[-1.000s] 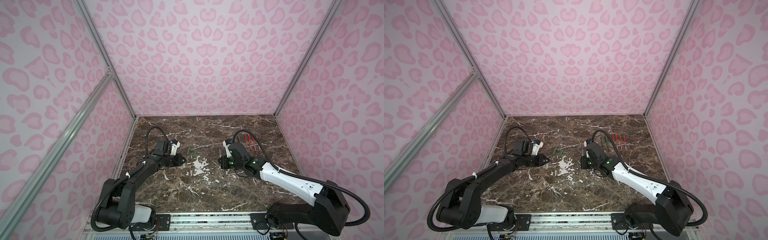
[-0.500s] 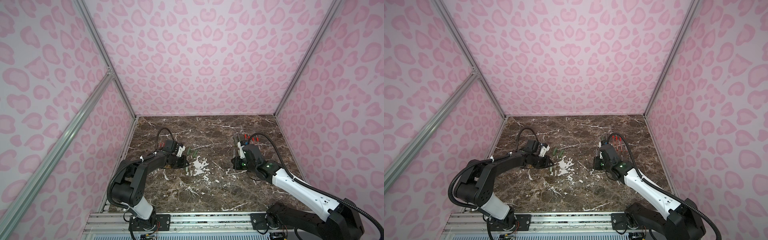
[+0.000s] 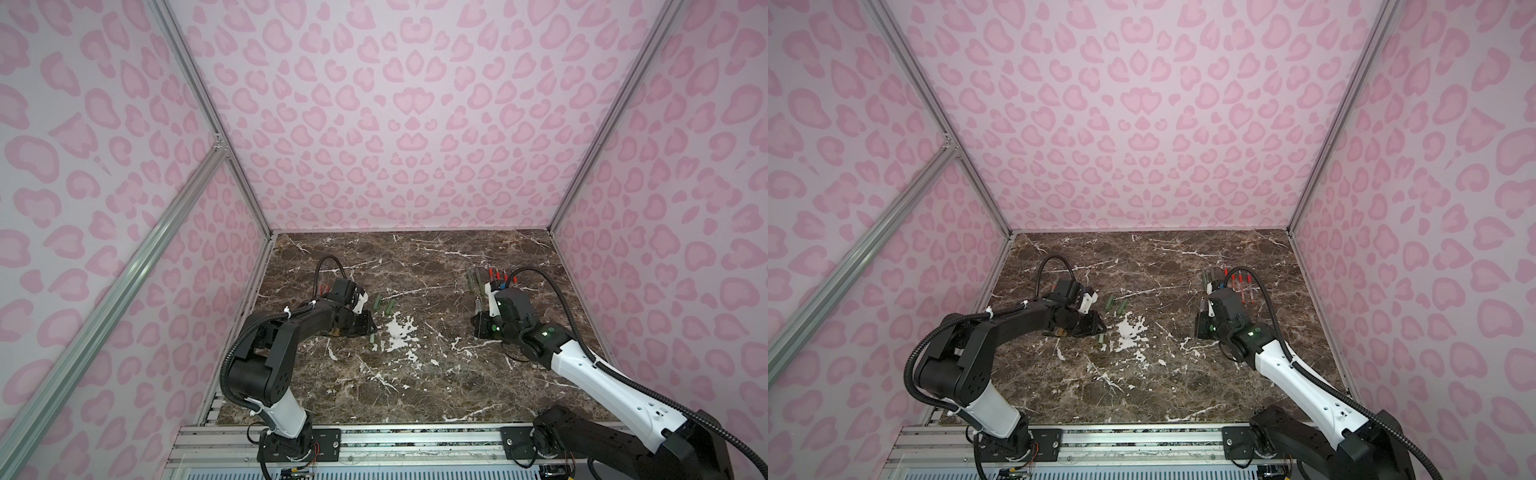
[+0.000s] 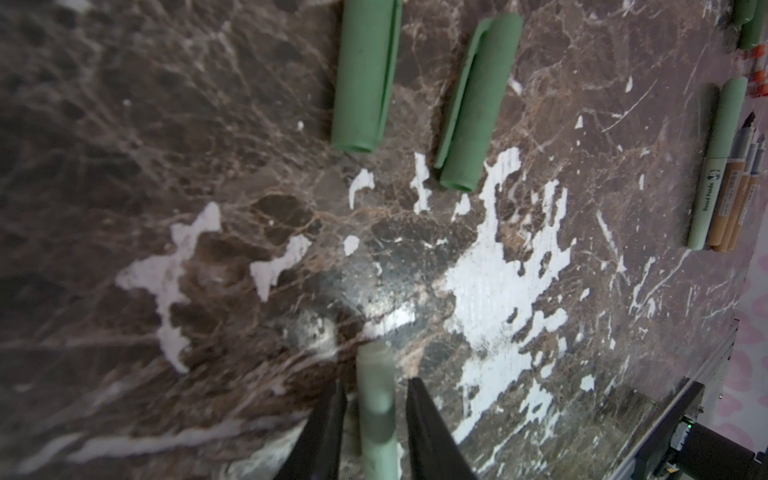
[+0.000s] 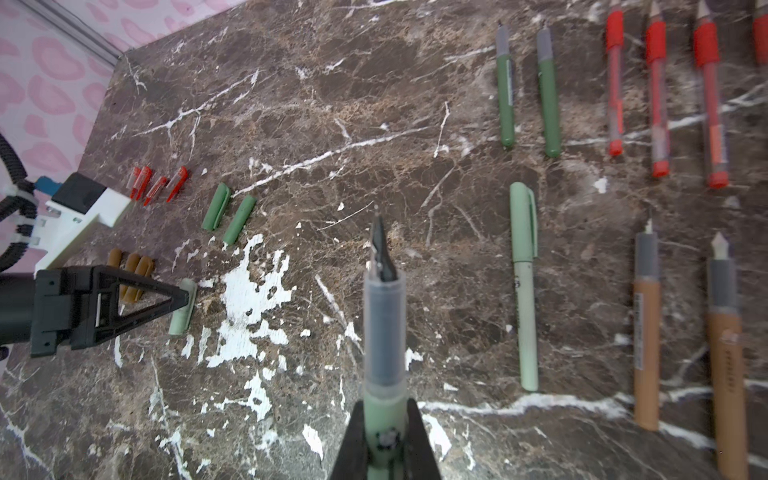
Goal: Open the pen caps
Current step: 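Set the pale green cap near the green caps while the right carries the pen, then lower the uncapped pale green pen beside the green markers and open the right gripper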
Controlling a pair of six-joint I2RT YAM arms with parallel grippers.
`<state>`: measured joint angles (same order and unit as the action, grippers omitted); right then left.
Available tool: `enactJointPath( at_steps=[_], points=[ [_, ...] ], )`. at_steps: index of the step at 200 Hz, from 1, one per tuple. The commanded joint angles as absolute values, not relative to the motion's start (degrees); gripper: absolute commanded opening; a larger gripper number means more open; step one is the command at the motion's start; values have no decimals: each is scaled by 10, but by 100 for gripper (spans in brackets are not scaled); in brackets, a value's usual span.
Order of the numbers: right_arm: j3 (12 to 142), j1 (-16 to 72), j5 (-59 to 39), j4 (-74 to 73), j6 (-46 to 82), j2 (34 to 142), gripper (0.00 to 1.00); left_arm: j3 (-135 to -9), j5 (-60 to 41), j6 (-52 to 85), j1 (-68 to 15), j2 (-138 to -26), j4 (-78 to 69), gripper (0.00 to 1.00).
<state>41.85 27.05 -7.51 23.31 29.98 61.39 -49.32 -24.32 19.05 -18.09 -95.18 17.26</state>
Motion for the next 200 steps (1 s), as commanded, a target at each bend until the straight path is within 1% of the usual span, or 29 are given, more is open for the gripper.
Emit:
enactJointPath(
  at_steps=[1,8,53,75,94,107,127,147,173,180,200],
  points=[
    [434,264,-84,237,273,625,0,-495,-238,194,-182,-931,177,38],
    [442,260,-83,240,266,633,0,-492,-238,197,-181,-924,172,42],
    [511,224,-97,256,220,707,0,-489,-217,171,-181,-836,178,57],
    [561,203,-102,271,194,763,0,-483,-207,145,-181,-785,174,68],
    [616,185,-119,298,169,820,0,-481,-194,118,-178,-740,178,73],
    [645,178,-119,302,155,854,0,-469,-191,101,-174,-710,168,78],
    [688,164,-114,307,145,908,0,-455,-200,86,-155,-676,161,88],
    [731,153,-120,311,141,960,0,-443,-215,93,-118,-641,152,96],
    [795,152,-116,326,128,1032,0,-424,-227,84,-74,-606,134,100],
    [812,152,-115,330,128,1051,0,-425,-227,81,-63,-601,138,98],
    [861,152,-121,337,129,1102,0,-431,-216,75,-33,-585,141,98]
  ],
)
